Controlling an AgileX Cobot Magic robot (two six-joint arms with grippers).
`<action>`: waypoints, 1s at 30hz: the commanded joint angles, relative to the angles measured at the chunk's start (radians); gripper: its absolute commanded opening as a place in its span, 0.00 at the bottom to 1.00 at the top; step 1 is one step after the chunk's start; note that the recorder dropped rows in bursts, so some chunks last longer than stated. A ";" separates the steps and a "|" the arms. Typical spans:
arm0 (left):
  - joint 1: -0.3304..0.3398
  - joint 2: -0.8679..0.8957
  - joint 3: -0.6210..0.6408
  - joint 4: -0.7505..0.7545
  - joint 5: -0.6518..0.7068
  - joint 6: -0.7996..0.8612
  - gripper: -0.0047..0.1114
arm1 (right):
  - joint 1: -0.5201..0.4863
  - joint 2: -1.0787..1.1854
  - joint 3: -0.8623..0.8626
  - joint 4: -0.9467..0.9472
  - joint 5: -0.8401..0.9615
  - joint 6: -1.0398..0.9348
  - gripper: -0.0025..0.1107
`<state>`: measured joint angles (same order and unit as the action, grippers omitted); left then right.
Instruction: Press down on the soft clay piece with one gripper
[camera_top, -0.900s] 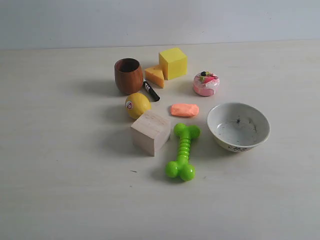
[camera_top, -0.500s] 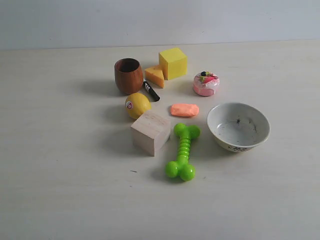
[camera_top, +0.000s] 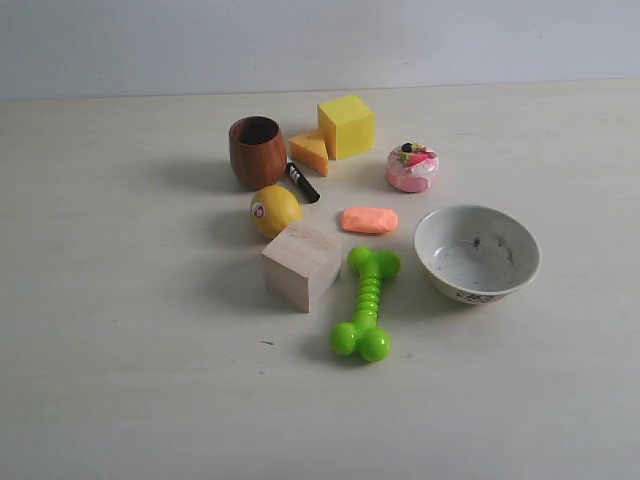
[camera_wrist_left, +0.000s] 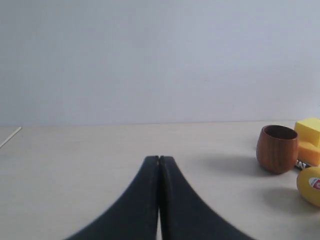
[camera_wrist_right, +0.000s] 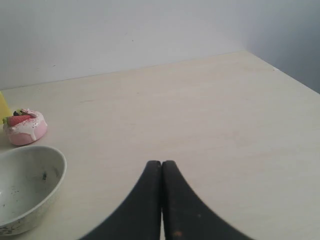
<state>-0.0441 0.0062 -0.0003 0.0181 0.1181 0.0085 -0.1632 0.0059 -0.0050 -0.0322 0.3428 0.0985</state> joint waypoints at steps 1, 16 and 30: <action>-0.004 -0.006 0.000 -0.002 -0.031 -0.009 0.04 | 0.000 -0.006 0.005 0.000 -0.004 0.000 0.02; -0.004 0.120 -0.273 -0.005 -0.049 -0.198 0.04 | 0.000 -0.006 0.005 0.000 -0.004 0.000 0.02; -0.385 1.118 -1.097 -0.353 0.606 0.298 0.04 | 0.000 -0.006 0.005 0.000 -0.004 0.000 0.02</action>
<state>-0.3685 0.9890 -0.9949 -0.1981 0.5709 0.1886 -0.1632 0.0059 -0.0050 -0.0322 0.3428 0.0985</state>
